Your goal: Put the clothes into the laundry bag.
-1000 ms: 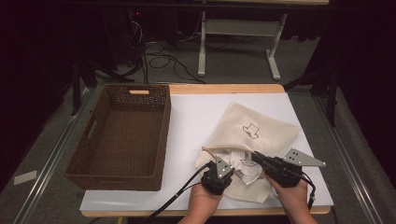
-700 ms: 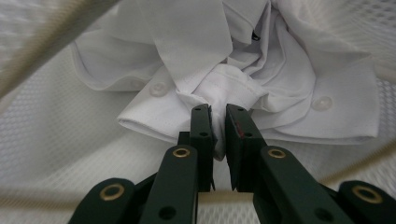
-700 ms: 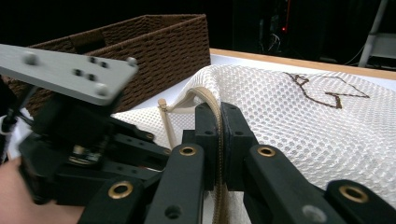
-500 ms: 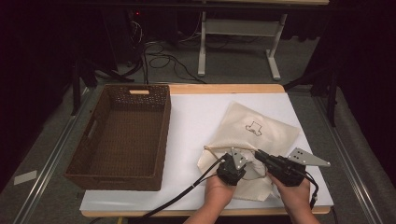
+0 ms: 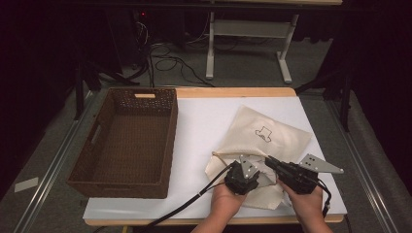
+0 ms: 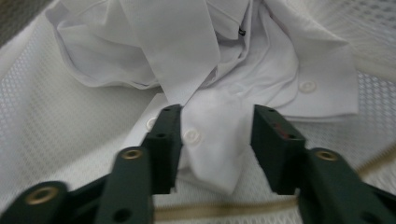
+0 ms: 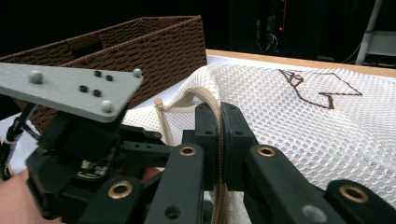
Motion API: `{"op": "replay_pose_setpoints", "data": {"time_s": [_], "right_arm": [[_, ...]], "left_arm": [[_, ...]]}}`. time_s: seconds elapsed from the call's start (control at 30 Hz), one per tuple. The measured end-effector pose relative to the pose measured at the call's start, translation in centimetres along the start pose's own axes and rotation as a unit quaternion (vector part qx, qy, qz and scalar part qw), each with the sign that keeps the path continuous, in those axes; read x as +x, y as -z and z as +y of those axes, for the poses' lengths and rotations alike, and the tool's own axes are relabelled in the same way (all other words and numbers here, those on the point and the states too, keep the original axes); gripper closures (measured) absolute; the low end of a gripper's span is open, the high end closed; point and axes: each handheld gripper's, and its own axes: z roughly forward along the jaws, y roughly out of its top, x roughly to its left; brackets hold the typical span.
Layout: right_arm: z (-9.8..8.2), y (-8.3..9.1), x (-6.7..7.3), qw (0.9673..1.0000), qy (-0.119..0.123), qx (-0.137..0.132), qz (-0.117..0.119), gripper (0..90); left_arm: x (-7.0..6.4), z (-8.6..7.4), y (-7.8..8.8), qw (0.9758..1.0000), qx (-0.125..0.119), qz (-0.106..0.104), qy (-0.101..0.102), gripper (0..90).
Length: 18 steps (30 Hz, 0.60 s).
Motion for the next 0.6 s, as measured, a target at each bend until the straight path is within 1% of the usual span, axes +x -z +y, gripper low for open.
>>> {"op": "replay_pose_setpoints", "data": {"time_s": [0.07,0.1,0.2,0.3,0.37,0.47,0.53,0.57,0.6], "right_arm": [[0.0,0.0,0.0,1.0000,-0.002,0.002,0.000,88.1],[0.0,0.0,-0.1,1.0000,-0.003,0.002,0.000,88.1],[0.0,0.0,-0.1,1.0000,-0.004,0.002,0.001,88.1],[0.0,0.0,0.0,1.0000,-0.004,0.000,0.000,88.1],[0.0,0.1,0.0,1.0000,-0.004,0.000,-0.001,88.1],[0.0,0.1,0.0,1.0000,-0.002,0.000,0.000,88.1],[0.1,0.1,0.0,1.0000,-0.001,0.000,0.003,88.1],[0.1,0.1,0.0,1.0000,-0.001,0.000,0.003,88.1],[0.1,0.1,0.0,1.0000,-0.001,0.000,0.004,88.1]], "left_arm": [[-0.1,-0.3,0.5,1.0000,-0.001,-0.002,0.000,44.1],[-0.1,-0.5,0.8,1.0000,0.000,-0.007,0.004,42.5],[0.0,-0.8,1.9,0.9999,-0.010,-0.008,0.005,41.1],[0.5,-0.9,3.4,0.9997,-0.022,-0.006,0.007,40.3],[1.1,-1.0,4.6,0.9995,-0.031,-0.003,0.005,40.2],[2.0,-1.2,6.4,0.9995,-0.032,0.005,0.000,39.8],[2.8,-1.4,7.8,0.9994,-0.033,0.014,-0.004,39.6],[3.2,-1.4,8.5,0.9993,-0.030,0.019,-0.008,39.2],[3.7,-1.5,9.2,0.9993,-0.027,0.023,-0.007,38.7]]}}
